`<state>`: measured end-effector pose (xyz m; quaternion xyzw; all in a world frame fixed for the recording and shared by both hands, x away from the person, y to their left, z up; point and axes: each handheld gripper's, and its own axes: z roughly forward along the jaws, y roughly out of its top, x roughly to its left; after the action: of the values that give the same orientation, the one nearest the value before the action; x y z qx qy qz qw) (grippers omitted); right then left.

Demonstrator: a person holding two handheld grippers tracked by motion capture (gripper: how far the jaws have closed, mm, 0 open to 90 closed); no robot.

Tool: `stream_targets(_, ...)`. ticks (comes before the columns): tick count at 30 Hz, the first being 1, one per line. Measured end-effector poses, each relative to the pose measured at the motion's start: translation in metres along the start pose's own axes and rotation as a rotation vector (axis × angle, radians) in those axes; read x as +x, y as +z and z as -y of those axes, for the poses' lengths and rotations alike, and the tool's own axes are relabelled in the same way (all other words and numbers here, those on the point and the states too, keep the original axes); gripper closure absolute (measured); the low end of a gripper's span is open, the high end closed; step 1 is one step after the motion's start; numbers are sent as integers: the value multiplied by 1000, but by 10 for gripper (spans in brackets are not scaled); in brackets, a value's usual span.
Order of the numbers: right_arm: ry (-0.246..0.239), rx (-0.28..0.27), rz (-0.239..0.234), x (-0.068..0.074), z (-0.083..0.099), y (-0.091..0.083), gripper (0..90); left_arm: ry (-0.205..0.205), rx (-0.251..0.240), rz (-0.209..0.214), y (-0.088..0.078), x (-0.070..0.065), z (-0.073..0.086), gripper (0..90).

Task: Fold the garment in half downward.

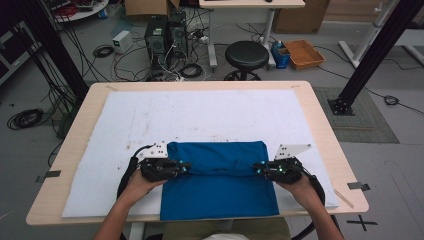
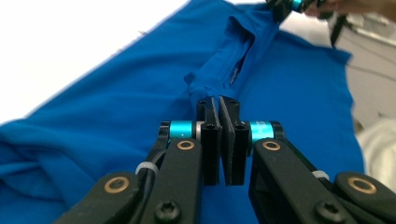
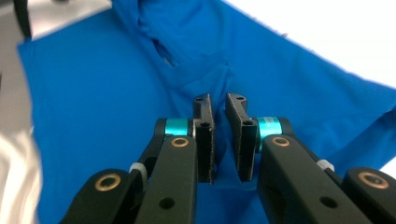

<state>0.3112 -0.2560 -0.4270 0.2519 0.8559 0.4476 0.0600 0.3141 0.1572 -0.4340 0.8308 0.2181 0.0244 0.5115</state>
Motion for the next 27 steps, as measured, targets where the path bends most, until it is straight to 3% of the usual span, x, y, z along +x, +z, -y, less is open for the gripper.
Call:
stream_targets(2, -16, 35, -15, 6, 4, -2, 823, 4, 26, 39, -1, -7, 3, 866)
stream_targets(3, -16, 56, -42, 10, 10, -6, 794, 3, 34, 52, -1, -10, 5, 777)
stream_targets(5, -10, 50, -73, 13, 16, -11, 757, -23, 37, 74, -3, -12, 8, 655)
stream_targets(7, -3, 39, -77, 14, 17, -14, 752, -44, 17, 66, -6, -14, 8, 623)
stream_targets(9, 48, -16, -67, 12, 18, -20, 720, -80, -20, 22, -9, -12, 8, 562)
stream_targets(10, 135, -57, -3, 9, 15, -21, 718, -97, -33, -26, -10, -12, 8, 562)
stream_targets(11, 167, -57, 46, 9, 13, -19, 721, -122, -35, -77, -10, -11, 8, 562)
stream_targets(14, 192, -42, 79, 12, 7, -8, 721, -143, -33, -160, -7, -11, 9, 562)
stream_targets(16, 153, -5, 73, 21, 1, 7, 722, -149, -46, -192, -8, -14, 10, 563)
stream_targets(17, 103, 53, 49, 31, 0, 20, 729, -151, -49, -209, -9, -15, 10, 562)
stream_targets(18, 103, 53, 49, 31, 0, 20, 729, -150, -50, -214, -10, -16, 10, 562)
stream_targets(20, 43, 116, 30, 40, 2, 28, 758, -148, -50, -221, -12, -18, 12, 563)
stream_targets(22, -21, 153, 21, 47, 7, 29, 778, -139, -44, -225, -15, -21, 13, 563)
stream_targets(25, -89, 167, -7, 53, 12, 20, 767, -137, -53, -236, -17, -24, 14, 563)
stream_targets(27, -84, 154, -4, 53, 18, 13, 729, -136, -54, -245, -18, -26, 14, 563)
